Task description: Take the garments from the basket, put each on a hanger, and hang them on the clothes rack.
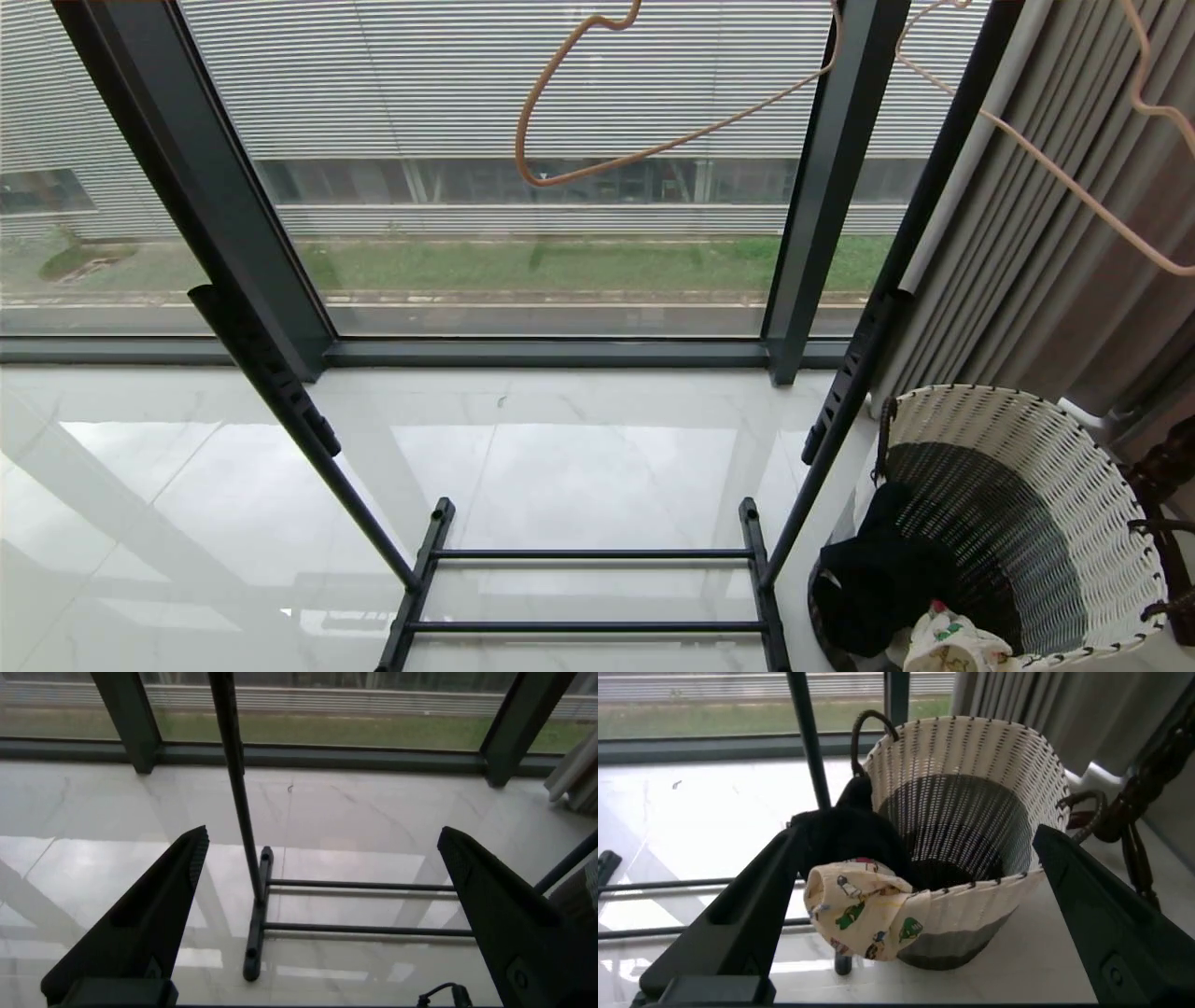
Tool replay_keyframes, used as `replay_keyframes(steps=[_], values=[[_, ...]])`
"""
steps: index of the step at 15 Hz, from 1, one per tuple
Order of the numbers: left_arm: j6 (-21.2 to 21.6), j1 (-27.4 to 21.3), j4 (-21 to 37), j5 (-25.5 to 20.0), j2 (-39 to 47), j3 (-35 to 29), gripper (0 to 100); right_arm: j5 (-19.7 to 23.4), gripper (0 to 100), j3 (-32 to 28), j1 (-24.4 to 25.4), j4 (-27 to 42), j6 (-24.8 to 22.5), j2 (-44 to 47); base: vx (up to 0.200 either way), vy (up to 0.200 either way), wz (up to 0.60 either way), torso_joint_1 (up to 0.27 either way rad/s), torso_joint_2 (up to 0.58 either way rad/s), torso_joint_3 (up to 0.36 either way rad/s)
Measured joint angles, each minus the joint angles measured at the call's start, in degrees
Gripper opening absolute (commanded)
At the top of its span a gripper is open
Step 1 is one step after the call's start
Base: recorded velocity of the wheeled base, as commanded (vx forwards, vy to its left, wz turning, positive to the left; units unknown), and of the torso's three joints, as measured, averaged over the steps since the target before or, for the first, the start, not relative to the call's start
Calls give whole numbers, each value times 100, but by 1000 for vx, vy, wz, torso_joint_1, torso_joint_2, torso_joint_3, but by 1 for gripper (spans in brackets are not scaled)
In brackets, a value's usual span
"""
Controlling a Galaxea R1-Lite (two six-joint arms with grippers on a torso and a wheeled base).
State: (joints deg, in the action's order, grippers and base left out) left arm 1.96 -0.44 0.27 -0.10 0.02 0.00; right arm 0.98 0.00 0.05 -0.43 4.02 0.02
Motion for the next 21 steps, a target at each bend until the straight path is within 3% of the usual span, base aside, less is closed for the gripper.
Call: replay_keyframes(steps=[4,6,9,12,16,21], values=[[15,0,0,0,0,0,100,44,100,0,6,-4,-400,27,0,0,0,0,0,0],[20,0,-2,0,0,0,100,449,100,-71,80,-17,-446,132,0,0,0,0,0,0],[24,0,0,0,0,0,100,696,100,-716,446,-20,-569,811,0,0,0,0,0,0],[24,0,0,0,0,0,100,772,100,-1096,785,-1,-1532,2455,0,0,0,0,0,0],[6,0,-6,0,0,0,100,778,100,-1268,992,-883,-2715,5359,0,0,0,0,0,0],[11,0,-9,0,0,0,100,222,100,-1574,1091,-1712,-3616,8203,0,0,0,0,0,0]])
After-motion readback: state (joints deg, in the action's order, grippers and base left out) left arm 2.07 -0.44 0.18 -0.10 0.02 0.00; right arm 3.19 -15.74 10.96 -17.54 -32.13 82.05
